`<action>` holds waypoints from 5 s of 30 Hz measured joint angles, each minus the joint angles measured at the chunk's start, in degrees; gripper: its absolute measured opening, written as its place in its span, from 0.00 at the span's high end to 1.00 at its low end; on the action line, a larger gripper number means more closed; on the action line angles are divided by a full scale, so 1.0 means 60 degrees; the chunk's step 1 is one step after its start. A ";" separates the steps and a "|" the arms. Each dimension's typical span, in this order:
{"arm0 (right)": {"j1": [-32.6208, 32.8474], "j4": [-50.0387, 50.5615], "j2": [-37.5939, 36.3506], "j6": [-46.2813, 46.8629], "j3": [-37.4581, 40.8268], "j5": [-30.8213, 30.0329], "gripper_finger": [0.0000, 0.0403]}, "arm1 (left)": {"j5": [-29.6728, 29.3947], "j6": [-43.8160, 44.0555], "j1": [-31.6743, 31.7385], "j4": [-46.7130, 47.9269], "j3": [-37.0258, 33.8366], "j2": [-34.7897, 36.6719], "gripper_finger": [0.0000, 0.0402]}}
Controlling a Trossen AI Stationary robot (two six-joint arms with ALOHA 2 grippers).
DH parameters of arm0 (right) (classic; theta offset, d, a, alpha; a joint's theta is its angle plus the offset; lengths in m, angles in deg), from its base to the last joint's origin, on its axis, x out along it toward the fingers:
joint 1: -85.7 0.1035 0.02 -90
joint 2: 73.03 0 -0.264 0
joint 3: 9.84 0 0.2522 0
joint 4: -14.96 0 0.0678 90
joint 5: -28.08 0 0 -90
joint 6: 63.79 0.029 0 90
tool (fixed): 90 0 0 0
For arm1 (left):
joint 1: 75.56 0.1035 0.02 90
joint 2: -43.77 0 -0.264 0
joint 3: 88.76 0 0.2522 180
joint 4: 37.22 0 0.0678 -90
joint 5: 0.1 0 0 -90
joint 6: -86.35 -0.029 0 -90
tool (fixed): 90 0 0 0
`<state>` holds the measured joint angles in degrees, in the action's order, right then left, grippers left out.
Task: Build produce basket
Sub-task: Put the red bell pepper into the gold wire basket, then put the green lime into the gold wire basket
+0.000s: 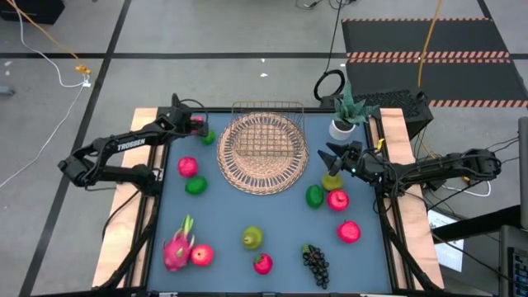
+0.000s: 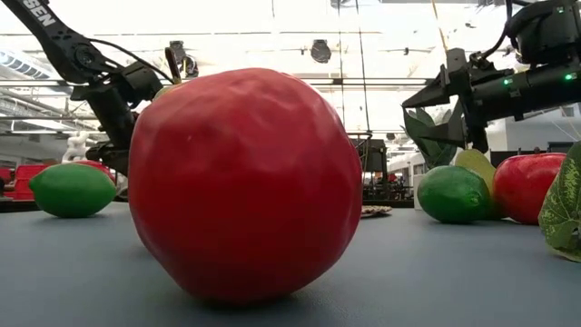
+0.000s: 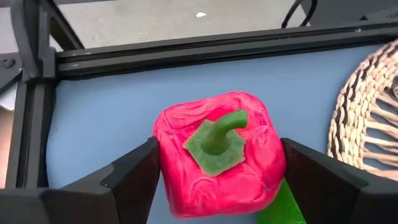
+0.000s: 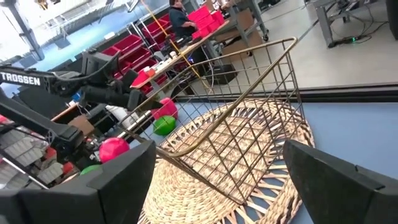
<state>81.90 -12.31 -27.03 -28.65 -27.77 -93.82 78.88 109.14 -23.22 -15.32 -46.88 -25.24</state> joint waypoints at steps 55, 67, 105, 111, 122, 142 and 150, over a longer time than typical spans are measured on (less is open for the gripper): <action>0.0147 -0.0575 0.0284 -0.0041 -0.0004 0.1720 0.14 | -0.0056 -0.1047 -0.1677 -0.1061 -0.0109 0.0261 0.23; 0.0144 0.0061 -0.0127 0.0165 -0.0004 0.2793 0.14 | 0.0671 -0.2047 -0.2348 -0.2025 0.0913 0.1891 0.23; -0.0316 0.0235 -0.0131 -0.0413 -0.0004 0.2615 0.14 | 0.1478 -0.4103 -0.3784 0.4055 0.9154 -0.6690 0.17; -0.0316 0.0235 -0.0131 -0.0437 -0.0004 0.2619 0.14 | 0.1473 -0.4233 -0.3781 0.4109 0.9154 -0.6663 0.02; -0.0485 -0.0415 -0.0131 -0.0787 -0.0004 0.2631 0.14 | 0.0628 -0.4436 -0.4075 0.4938 0.9151 -0.4174 0.12; -0.1129 -0.1225 -0.0128 -0.0691 -0.0007 0.4116 0.14 | 0.0302 -0.3769 -0.1431 0.4701 0.5301 -0.2274 0.13; -0.1132 -0.1184 -0.0127 -0.0826 -0.0007 0.4105 0.14 | 0.1663 -0.3956 -0.0578 0.4054 0.4156 -0.2245 0.13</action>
<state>75.11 -19.41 -27.80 -33.60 -27.81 -69.19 88.86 85.40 -26.69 9.01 -21.95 -38.71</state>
